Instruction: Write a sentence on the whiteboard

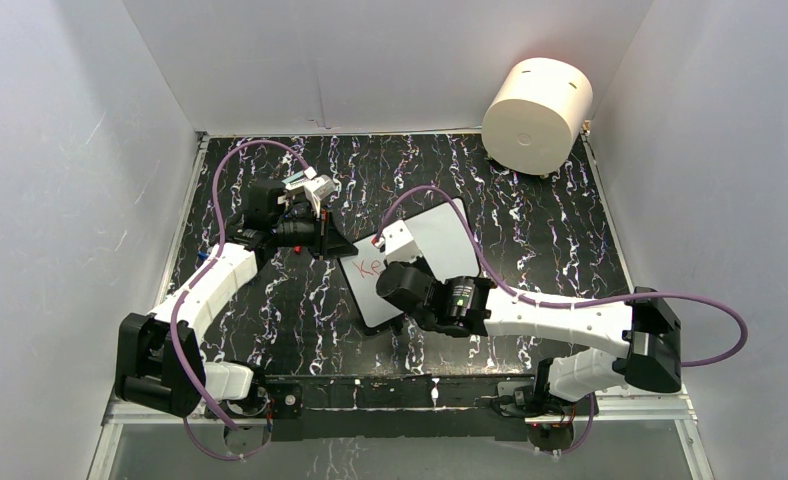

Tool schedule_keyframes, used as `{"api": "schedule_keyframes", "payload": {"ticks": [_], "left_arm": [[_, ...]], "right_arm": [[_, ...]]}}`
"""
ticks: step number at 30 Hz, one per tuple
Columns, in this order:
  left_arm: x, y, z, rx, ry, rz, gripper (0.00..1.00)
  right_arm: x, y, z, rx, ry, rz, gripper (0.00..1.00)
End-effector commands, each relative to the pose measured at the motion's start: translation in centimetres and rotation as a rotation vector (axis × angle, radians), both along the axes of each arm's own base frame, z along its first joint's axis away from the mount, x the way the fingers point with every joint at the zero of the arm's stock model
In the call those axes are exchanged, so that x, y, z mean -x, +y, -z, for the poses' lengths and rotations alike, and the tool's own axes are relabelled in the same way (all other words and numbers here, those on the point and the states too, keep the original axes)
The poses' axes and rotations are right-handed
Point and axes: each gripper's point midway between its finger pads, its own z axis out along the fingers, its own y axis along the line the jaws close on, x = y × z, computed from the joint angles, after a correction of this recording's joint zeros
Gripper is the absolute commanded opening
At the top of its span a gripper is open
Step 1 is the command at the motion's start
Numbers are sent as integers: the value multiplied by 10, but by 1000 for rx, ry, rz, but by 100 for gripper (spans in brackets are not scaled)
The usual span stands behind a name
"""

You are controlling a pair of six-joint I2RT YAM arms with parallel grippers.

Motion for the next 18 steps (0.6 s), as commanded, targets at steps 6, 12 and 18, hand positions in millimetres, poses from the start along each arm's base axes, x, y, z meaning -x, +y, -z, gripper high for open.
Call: {"api": "schedule_keyframes", "payload": {"ticks": [6,12,18], "left_arm": [[6,6,30,-98,77,-30,0],[5,6,30,-100,78,-33,0],[5,7,31,-102,77,-35,0]], "right_arm": [[7,-2,12,21,74,8,0],[13,-4,23,34,108,1,0],[12,-7,17,27,97,7,0]]}}
